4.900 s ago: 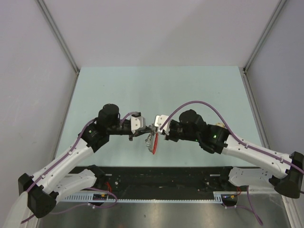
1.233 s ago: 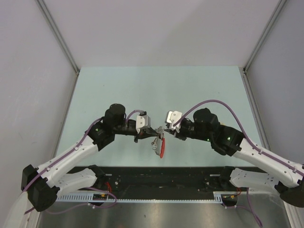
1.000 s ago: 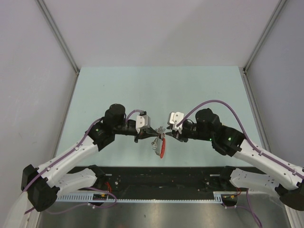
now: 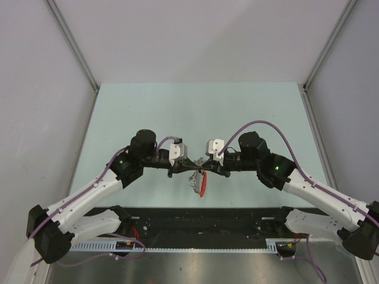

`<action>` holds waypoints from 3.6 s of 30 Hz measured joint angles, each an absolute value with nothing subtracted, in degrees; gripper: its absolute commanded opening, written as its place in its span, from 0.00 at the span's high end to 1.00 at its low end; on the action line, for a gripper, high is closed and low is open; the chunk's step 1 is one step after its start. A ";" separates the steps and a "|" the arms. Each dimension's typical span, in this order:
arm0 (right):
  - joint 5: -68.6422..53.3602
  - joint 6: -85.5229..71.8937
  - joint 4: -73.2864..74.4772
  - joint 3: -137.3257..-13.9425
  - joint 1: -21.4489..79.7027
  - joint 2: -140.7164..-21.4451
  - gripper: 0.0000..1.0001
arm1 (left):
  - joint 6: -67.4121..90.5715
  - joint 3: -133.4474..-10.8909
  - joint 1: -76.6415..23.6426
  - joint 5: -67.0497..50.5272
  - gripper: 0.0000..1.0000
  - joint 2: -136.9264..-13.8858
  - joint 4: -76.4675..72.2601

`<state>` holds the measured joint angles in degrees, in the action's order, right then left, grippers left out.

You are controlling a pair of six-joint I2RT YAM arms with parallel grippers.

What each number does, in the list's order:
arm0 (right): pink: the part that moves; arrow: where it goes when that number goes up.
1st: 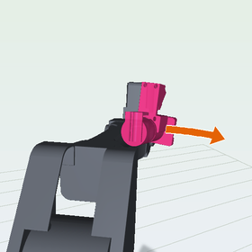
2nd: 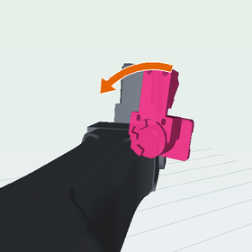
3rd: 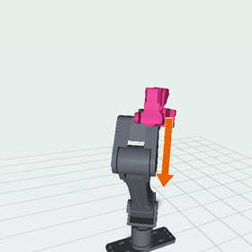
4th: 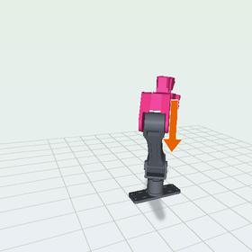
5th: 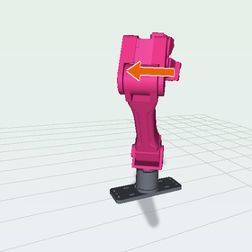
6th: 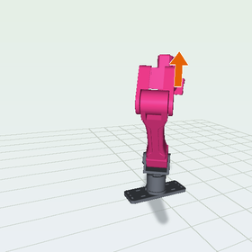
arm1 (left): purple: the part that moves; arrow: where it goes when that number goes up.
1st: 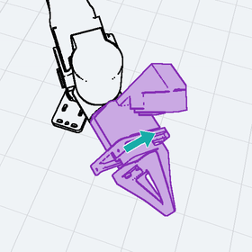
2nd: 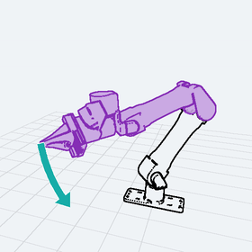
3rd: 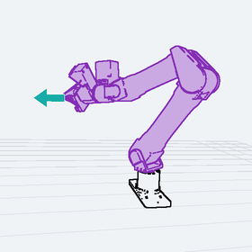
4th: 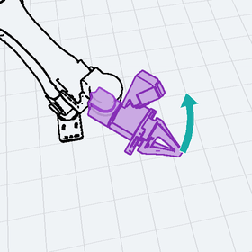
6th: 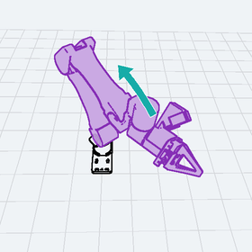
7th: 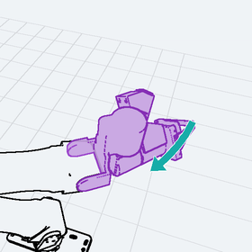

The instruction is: Put the keys on the keyring

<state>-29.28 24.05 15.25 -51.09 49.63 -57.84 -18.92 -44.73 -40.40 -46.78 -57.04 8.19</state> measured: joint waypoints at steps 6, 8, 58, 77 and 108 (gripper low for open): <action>-29.56 24.05 15.07 -51.09 49.47 -57.84 1.00 | -18.90 -44.75 -40.40 -46.81 1.00 -57.04 8.19; -29.63 24.01 15.05 -51.09 49.47 -57.84 1.00 | -18.90 -44.75 -40.40 -46.83 1.00 -57.06 8.21; -27.38 25.10 18.15 -53.06 50.83 -57.76 1.00 | -21.87 -48.38 -40.47 -47.75 1.00 -60.71 15.79; -27.20 25.56 18.50 -54.06 52.14 -59.44 1.00 | -22.04 -48.56 -40.60 -47.44 1.00 -61.19 17.76; -17.76 27.07 19.88 -54.76 55.44 -59.66 1.00 | -13.39 -49.15 -41.15 -40.53 1.00 -62.24 15.70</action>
<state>-17.76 27.07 19.88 -54.76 55.44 -59.66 -13.39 -49.15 -41.15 -40.53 -62.24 15.70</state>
